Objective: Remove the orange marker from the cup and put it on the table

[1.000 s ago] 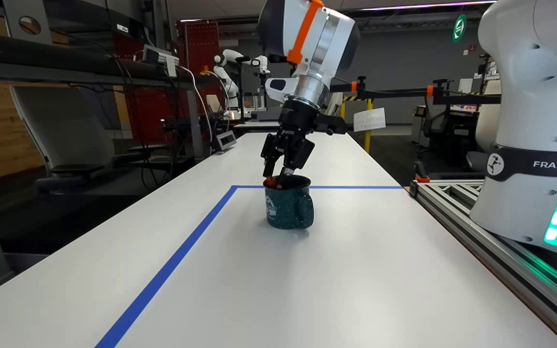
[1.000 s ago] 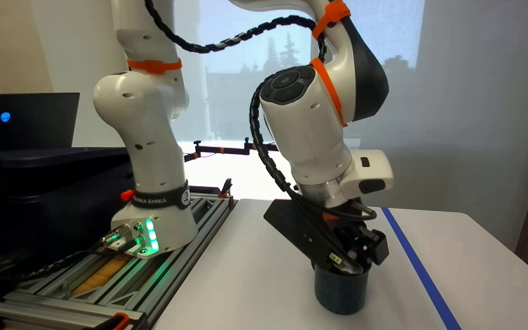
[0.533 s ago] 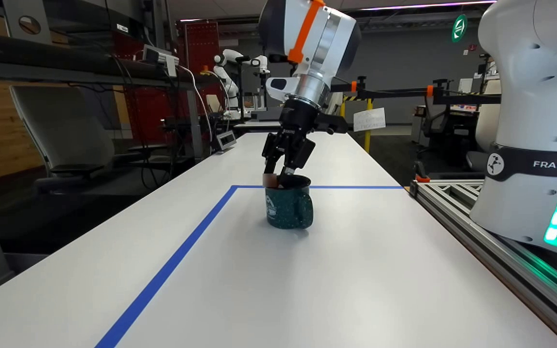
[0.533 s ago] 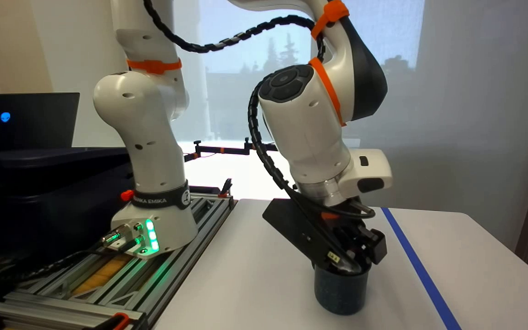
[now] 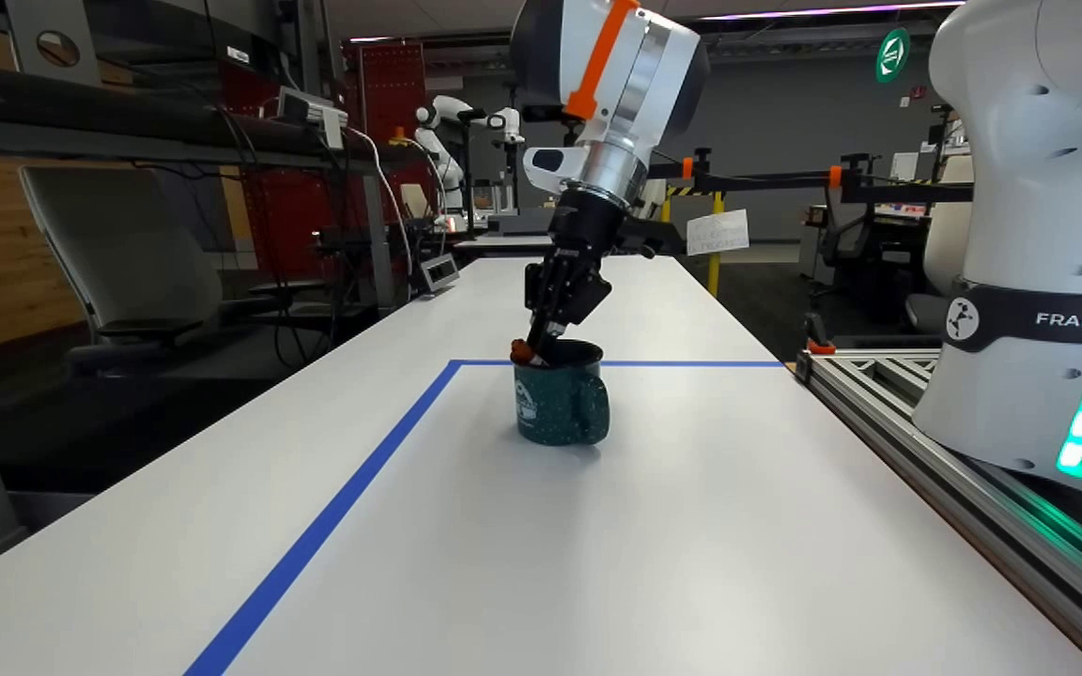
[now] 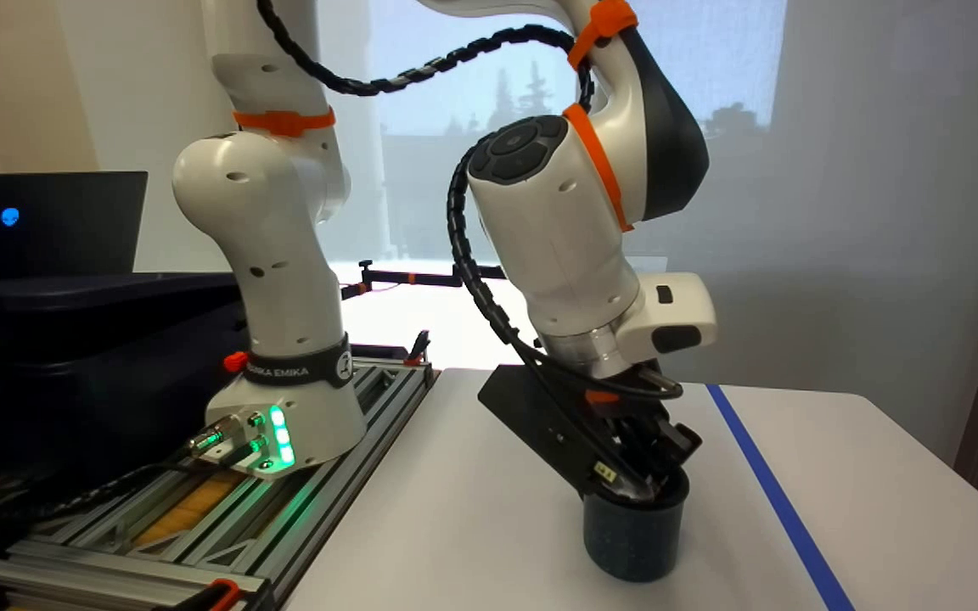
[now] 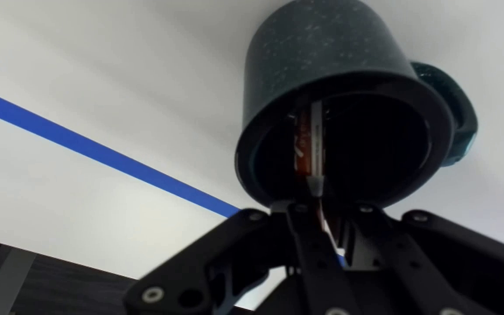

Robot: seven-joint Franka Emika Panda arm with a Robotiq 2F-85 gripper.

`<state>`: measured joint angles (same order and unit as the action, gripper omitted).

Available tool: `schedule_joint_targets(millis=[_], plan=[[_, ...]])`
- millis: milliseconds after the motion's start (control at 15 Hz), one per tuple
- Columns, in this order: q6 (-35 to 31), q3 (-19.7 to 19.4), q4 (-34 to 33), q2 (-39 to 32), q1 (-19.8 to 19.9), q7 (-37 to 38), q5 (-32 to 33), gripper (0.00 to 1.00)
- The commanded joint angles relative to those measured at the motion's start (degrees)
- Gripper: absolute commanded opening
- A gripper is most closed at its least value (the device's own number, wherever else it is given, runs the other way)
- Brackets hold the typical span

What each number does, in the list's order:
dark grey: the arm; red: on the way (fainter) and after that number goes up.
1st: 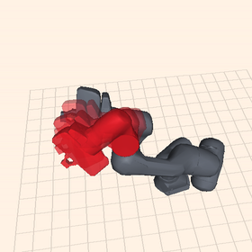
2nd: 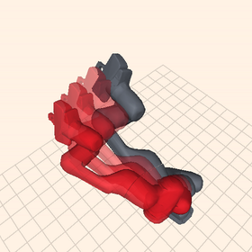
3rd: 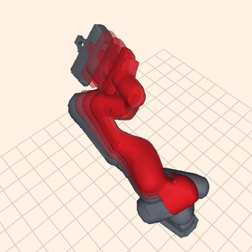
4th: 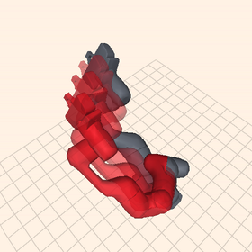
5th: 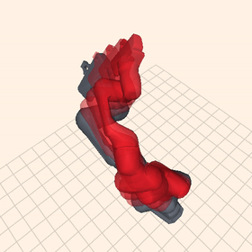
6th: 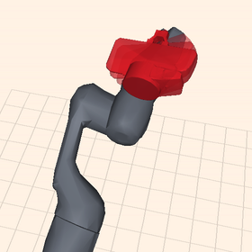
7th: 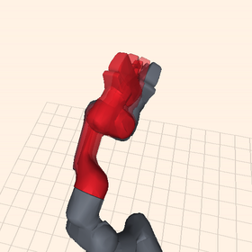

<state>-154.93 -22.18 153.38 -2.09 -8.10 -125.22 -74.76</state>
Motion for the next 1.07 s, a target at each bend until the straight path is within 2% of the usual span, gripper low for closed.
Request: schedule_joint_targets(millis=[0,133,267,333,533,667,867,933,1000], plan=[[-0.99,-0.03,2.13,2.0,-0.1,0.88,1.57,0.25],[-0.96,-0.01,2.34,1.74,-0.11,0.88,1.42,0.31],[-0.91,0.02,2.48,1.38,-0.12,0.71,1.22,0.46],[-0.91,0.04,2.49,1.24,-0.13,0.64,1.13,0.46],[-0.75,0.15,2.24,0.66,-0.2,0.63,0.86,0.54],[-0.52,0.27,1.91,0.17,-0.23,0.13,0.35,0.49],[-0.16,0.52,1.07,-1.19,-0.29,-0.25,-0.47,0.47],[-0.17,0.66,0.72,-1.69,-0.31,-0.45,-0.79,0.32],[-0.13,0.76,0.54,-1.87,-0.29,-0.67,-0.97,0.29]])
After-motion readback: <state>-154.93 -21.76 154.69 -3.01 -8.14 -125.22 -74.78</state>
